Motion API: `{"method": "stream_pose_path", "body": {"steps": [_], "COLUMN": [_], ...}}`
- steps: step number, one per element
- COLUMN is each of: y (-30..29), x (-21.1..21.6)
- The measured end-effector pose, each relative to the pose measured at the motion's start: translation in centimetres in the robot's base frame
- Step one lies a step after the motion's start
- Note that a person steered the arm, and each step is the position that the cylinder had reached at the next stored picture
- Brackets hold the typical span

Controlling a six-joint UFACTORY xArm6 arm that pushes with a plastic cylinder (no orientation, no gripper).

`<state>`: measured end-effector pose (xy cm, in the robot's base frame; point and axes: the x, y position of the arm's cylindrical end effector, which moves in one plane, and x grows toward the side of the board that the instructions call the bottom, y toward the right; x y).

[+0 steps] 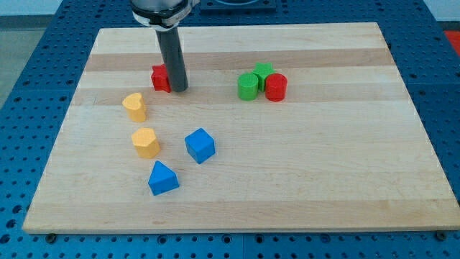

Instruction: Move the red star into the yellow heart

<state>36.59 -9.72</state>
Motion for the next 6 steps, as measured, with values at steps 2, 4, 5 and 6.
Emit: {"method": "stream_pose_path", "body": {"steps": [2,4,5,6], "y": [1.9,-5.1,-8.3,-9.3], "x": [-4.9,-2.7,1.5,3.6]}}
